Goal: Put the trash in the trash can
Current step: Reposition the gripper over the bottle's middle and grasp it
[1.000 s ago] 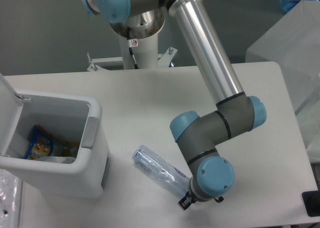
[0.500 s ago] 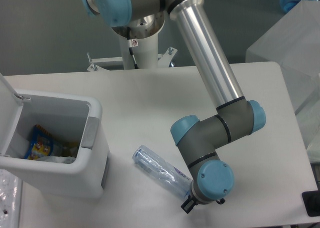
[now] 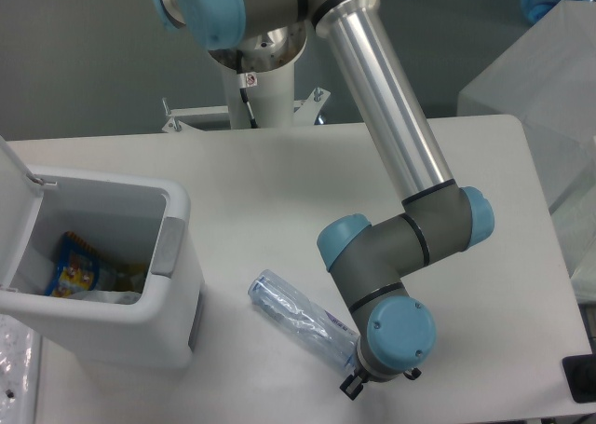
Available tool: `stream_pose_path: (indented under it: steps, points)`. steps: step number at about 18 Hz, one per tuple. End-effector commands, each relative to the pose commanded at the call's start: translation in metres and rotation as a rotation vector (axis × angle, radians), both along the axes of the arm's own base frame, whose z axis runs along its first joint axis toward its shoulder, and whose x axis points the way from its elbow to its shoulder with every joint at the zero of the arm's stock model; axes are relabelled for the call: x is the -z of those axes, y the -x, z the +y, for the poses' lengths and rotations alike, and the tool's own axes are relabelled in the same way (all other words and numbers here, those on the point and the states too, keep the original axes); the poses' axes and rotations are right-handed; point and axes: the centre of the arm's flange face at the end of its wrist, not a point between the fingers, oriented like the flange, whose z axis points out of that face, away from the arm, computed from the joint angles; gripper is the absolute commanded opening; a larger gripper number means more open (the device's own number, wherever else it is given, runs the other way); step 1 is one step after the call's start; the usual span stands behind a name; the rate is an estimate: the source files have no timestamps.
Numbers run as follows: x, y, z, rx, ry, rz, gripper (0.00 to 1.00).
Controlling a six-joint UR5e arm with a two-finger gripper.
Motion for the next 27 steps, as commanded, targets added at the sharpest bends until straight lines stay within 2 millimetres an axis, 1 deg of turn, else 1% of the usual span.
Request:
stream_pose_path:
  steps: [2,4,6,10,14,16,20,22,26,27]
  points:
    - [-0.009,0.002,0.002,0.002,-0.022,0.025,0.00]
    - [-0.025,0.003,0.003,0.008,-0.051,0.055,0.00]
    - [-0.052,0.006,0.002,0.011,-0.098,0.095,0.00]
    - [-0.105,0.008,0.005,0.016,-0.255,0.169,0.00]
    - [-0.172,0.003,0.008,0.098,-0.402,0.272,0.00]
    - [-0.204,-0.004,0.008,0.161,-0.463,0.308,0.00]
    - [-0.257,-0.018,0.004,0.255,-0.578,0.389,0.00]
    - [-0.286,-0.028,0.001,0.296,-0.635,0.418,0.00]
    - [-0.335,-0.055,-0.005,0.367,-0.742,0.429,0.00]
    - [-0.353,-0.064,-0.009,0.388,-0.776,0.433,0.00]
